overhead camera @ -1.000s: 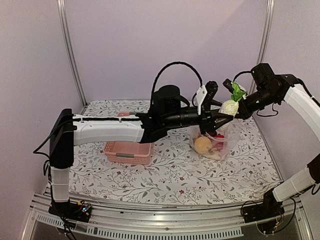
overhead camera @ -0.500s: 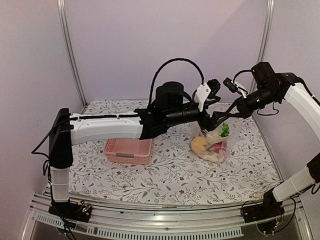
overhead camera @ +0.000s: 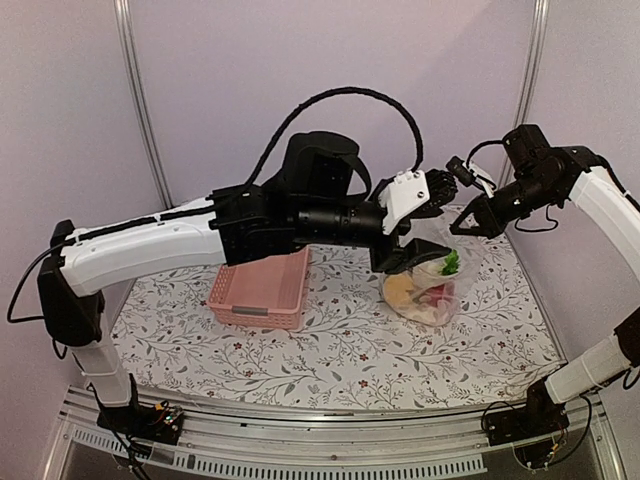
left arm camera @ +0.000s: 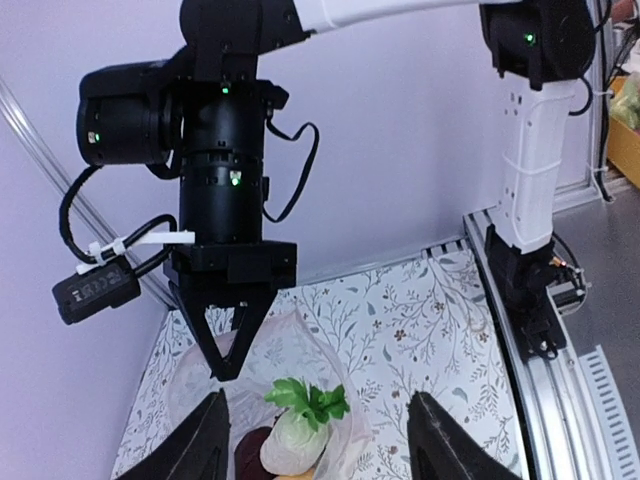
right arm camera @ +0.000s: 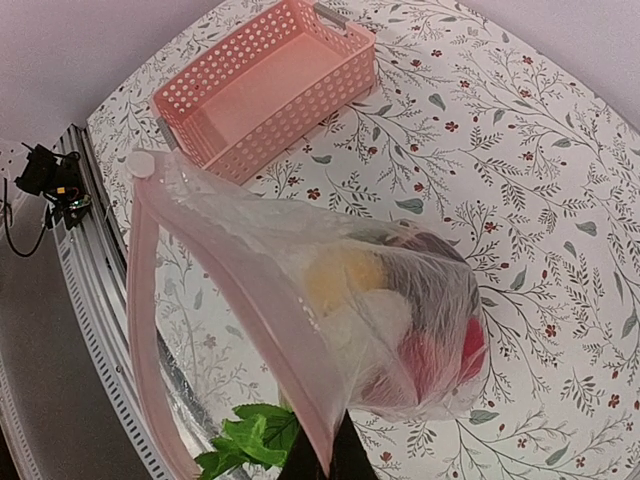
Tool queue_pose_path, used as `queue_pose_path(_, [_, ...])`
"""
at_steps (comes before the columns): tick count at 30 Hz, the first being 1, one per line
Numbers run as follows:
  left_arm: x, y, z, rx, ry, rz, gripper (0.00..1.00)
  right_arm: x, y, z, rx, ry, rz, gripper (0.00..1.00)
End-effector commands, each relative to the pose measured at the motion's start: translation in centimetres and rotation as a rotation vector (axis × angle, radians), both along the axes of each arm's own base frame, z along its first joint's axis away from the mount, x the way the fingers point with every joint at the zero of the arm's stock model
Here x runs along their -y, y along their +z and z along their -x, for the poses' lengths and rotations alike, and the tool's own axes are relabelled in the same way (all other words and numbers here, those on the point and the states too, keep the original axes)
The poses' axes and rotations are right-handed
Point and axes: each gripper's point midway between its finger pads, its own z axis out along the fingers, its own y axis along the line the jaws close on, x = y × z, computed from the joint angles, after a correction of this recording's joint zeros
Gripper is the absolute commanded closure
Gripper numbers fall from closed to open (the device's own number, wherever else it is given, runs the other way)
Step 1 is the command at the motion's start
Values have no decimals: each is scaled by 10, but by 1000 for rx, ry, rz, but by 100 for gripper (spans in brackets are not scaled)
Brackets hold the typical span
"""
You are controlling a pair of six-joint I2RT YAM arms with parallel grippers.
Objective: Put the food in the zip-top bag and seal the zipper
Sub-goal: Place the fake vegetable in the zipper food storage bag, then pass from the right arm to the left
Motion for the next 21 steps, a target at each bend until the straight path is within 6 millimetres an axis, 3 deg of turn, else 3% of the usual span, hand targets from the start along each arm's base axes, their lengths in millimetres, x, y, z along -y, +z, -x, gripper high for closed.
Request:
queue_pose_path(1, [5, -83, -25, 78, 111, -348, 38, -3, -1, 8, -4, 29, -11, 100])
queue_pose_path(7, [10, -115, -31, 138, 131, -456, 31, -1, -3, 9, -3, 20, 0, 100])
queue_pose_path(12, [17, -135, -39, 221, 156, -526, 34, 0, -3, 9, -7, 20, 2, 100])
queue_pose_path(16, [28, -144, -46, 299, 172, -562, 55, 0, -1, 11, -2, 24, -3, 100])
queue_pose_path(21, [36, -130, -53, 329, 203, -523, 88, -2, 5, 14, 8, 34, -16, 98])
